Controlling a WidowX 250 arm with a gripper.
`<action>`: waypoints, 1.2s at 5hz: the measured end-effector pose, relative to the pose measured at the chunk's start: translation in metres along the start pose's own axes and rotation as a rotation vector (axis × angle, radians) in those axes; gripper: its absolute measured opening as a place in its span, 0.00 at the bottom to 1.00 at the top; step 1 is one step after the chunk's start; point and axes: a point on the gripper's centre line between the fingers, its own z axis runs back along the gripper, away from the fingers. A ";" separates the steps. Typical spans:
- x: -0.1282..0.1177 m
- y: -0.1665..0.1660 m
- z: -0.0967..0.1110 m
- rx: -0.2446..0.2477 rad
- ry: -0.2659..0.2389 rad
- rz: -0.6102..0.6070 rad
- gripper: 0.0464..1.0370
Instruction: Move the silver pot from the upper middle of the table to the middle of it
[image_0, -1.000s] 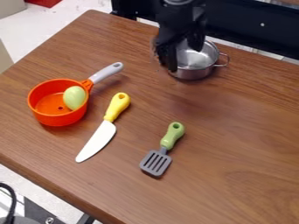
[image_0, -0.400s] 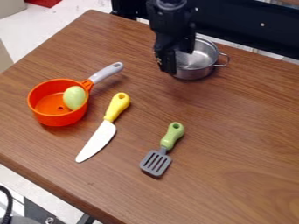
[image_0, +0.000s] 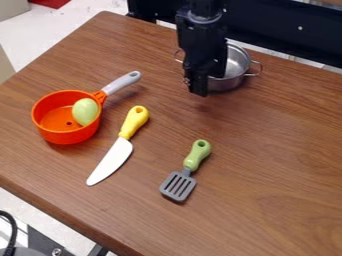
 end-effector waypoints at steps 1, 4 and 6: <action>-0.002 -0.001 -0.007 0.001 -0.012 0.010 0.34; -0.004 -0.006 -0.004 0.002 -0.003 -0.088 0.01; -0.022 -0.006 -0.007 -0.021 0.039 -0.475 0.01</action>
